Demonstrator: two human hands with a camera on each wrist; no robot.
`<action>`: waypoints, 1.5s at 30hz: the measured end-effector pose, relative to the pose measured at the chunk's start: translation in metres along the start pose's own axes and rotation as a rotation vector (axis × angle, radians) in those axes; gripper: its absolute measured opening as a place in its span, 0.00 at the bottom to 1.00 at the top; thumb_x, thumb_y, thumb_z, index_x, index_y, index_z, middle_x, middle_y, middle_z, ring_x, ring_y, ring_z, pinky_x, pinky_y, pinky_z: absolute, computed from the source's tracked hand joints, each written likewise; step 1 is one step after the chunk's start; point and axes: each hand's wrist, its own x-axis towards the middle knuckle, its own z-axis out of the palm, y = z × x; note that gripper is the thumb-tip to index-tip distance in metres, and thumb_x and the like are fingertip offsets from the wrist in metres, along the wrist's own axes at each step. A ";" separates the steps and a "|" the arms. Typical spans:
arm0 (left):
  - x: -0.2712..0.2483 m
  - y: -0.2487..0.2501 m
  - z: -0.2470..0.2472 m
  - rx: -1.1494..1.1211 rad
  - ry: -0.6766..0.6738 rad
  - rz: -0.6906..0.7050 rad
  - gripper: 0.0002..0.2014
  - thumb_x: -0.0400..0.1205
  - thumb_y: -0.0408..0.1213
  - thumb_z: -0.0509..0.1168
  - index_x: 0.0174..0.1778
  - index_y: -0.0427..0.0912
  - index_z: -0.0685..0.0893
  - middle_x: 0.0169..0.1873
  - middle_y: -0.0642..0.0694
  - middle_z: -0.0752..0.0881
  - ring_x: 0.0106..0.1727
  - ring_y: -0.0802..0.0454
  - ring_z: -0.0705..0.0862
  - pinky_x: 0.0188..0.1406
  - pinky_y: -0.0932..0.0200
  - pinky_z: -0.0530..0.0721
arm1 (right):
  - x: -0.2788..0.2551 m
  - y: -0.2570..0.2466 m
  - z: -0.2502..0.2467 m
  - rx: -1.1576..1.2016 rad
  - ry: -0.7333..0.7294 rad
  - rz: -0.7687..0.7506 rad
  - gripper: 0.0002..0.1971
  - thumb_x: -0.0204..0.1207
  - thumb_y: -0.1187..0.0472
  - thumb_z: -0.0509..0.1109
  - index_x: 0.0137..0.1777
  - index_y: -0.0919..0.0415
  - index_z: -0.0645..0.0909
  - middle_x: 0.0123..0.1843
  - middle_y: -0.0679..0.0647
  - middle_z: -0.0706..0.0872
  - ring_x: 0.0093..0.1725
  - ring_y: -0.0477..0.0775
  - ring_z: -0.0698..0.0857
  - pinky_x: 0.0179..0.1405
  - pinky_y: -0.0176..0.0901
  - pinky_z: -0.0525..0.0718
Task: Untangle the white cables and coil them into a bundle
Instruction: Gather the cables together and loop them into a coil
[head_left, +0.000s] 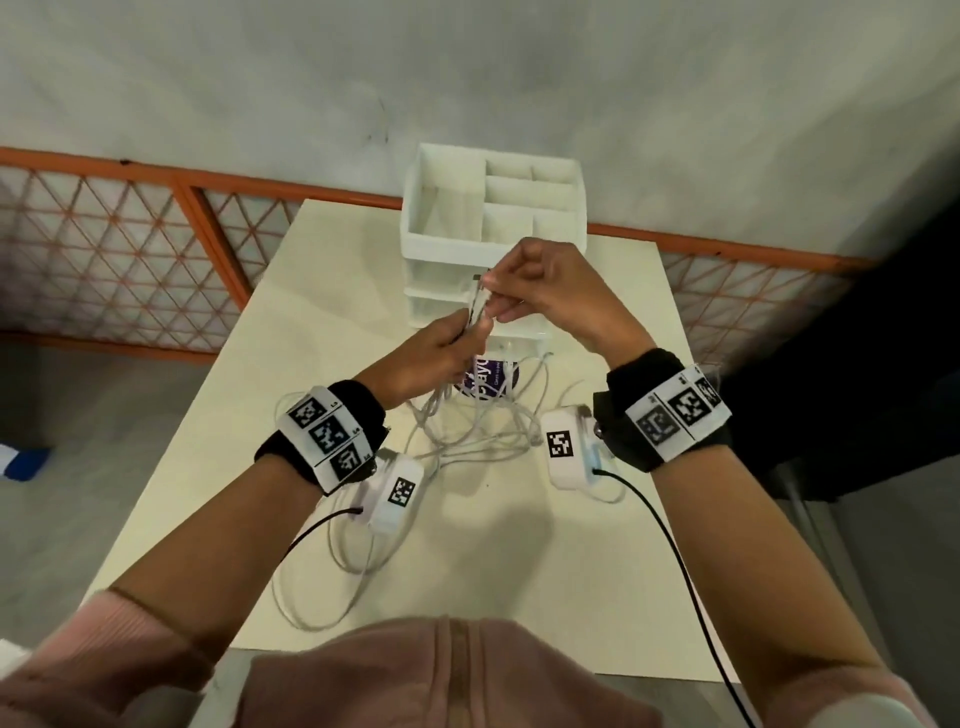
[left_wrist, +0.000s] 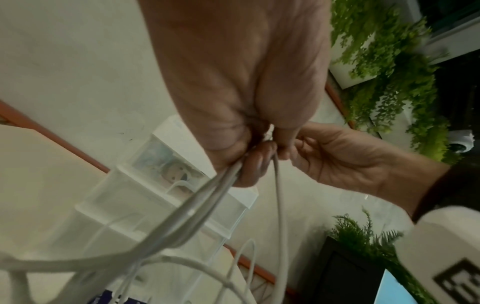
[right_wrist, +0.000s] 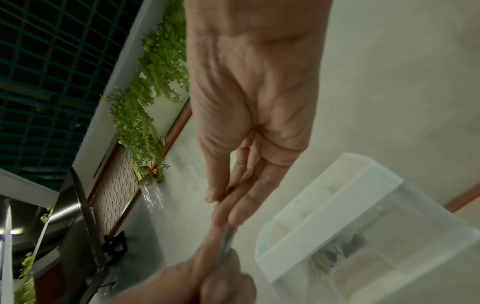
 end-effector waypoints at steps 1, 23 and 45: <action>-0.001 0.001 -0.002 -0.008 0.024 -0.001 0.15 0.88 0.47 0.50 0.37 0.45 0.69 0.31 0.49 0.68 0.29 0.59 0.68 0.35 0.62 0.71 | 0.001 0.003 0.003 -0.005 0.042 -0.009 0.12 0.76 0.59 0.73 0.51 0.66 0.76 0.39 0.59 0.88 0.36 0.51 0.89 0.40 0.42 0.89; -0.024 0.041 -0.073 -0.064 0.454 0.190 0.15 0.84 0.48 0.60 0.33 0.48 0.71 0.24 0.59 0.67 0.22 0.62 0.61 0.20 0.70 0.62 | 0.004 0.058 -0.008 -0.423 -0.210 0.107 0.19 0.72 0.50 0.75 0.29 0.63 0.78 0.28 0.59 0.86 0.36 0.57 0.88 0.37 0.42 0.74; 0.001 0.007 -0.073 0.285 0.762 0.153 0.14 0.81 0.48 0.66 0.35 0.43 0.85 0.23 0.53 0.78 0.26 0.60 0.75 0.29 0.62 0.70 | 0.002 0.066 -0.036 -0.405 -0.320 0.176 0.08 0.71 0.56 0.77 0.36 0.58 0.83 0.27 0.51 0.85 0.33 0.46 0.82 0.43 0.41 0.76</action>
